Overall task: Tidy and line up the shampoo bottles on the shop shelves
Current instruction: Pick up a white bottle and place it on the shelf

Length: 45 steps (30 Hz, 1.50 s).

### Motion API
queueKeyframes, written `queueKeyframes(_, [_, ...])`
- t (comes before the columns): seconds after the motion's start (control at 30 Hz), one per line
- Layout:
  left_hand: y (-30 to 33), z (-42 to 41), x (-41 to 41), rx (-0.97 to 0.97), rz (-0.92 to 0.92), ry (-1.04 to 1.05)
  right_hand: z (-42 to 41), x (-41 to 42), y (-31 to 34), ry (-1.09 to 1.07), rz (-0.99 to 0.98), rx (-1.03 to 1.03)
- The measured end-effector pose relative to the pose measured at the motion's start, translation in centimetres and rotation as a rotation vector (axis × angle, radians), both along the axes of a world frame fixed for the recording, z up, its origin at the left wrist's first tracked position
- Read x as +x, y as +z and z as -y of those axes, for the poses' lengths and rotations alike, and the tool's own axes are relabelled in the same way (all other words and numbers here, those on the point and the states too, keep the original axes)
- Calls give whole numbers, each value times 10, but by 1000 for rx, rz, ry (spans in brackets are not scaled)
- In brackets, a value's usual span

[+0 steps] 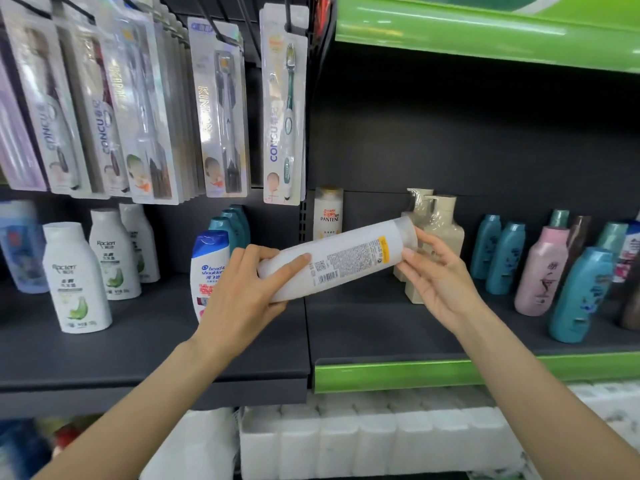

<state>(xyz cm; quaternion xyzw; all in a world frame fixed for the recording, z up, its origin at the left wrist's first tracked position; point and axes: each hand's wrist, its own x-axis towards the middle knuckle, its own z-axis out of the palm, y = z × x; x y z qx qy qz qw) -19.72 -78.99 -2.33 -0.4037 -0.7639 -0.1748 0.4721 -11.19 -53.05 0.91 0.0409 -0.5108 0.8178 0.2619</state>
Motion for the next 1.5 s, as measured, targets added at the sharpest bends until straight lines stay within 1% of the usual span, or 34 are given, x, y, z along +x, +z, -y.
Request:
queueKeyframes(0.1, [-2, 2, 1, -1, 6, -12, 2, 2, -2, 7, 14, 4])
queueKeyframes(0.17, [-3, 4, 0, 26, 75, -51, 2, 2, -4, 7, 35, 18])
queueKeyframes(0.2, [-3, 5, -1, 48, 140, -86, 2, 2, -5, 5, 44, 25])
queueKeyframes(0.3, [0, 8, 3, 131, 424, -217, 0, 0, -4, 24, 18, 44])
queueKeyframes(0.4, [4, 5, 9, 227, 684, -344, 4, 0, 0, 115, -82, 60])
queueKeyframes(0.47, [3, 1, 8, 247, 825, -404, 7, -1, 3, 179, -119, 62])
queueKeyframes(0.57, [-1, -8, 4, 218, 943, -447, 11, -5, 9, 213, -97, 104])
queueKeyframes(0.7, [-7, -23, -4, 180, 1081, -459, 16, -5, 22, 17, -29, 222])
queueKeyframes(0.8, [-7, -39, -8, 67, 1117, -430, 20, -9, 33, -103, 3, 355])
queueKeyframes(0.9, [2, -59, -5, 2, 1077, -417, 24, -13, 41, -166, 10, 473])
queueKeyframes(1.0, [19, -76, 2, 79, 954, -455, 25, -17, 43, -276, 27, 556])
queueKeyframes(1.1, [36, -90, 4, 175, 835, -505, 29, -25, 40, -405, 18, 720])
queueKeyframes(1.17, [42, -95, 4, 215, 831, -531, 32, -30, 34, -465, 18, 870])
queueKeyframes(1.23, [41, -95, 1, 224, 886, -547, 30, -33, 27, -536, 60, 1022])
queueKeyframes(1.27, [39, -94, -1, 222, 917, -555, 27, -34, 26, -533, 82, 1064])
queueKeyframes(1.3, [36, -91, -5, 226, 951, -562, 23, -33, 26, -482, 89, 1063])
queueKeyframes(1.37, [35, -86, -13, 234, 1029, -581, 14, -31, 28, -314, 87, 1004])
queueKeyframes(1.43, [38, -83, -17, 216, 1091, -607, 9, -31, 31, -206, 67, 983])
queueKeyframes(1.5, [42, -81, -18, 192, 1109, -613, 10, -33, 31, -184, 34, 958])
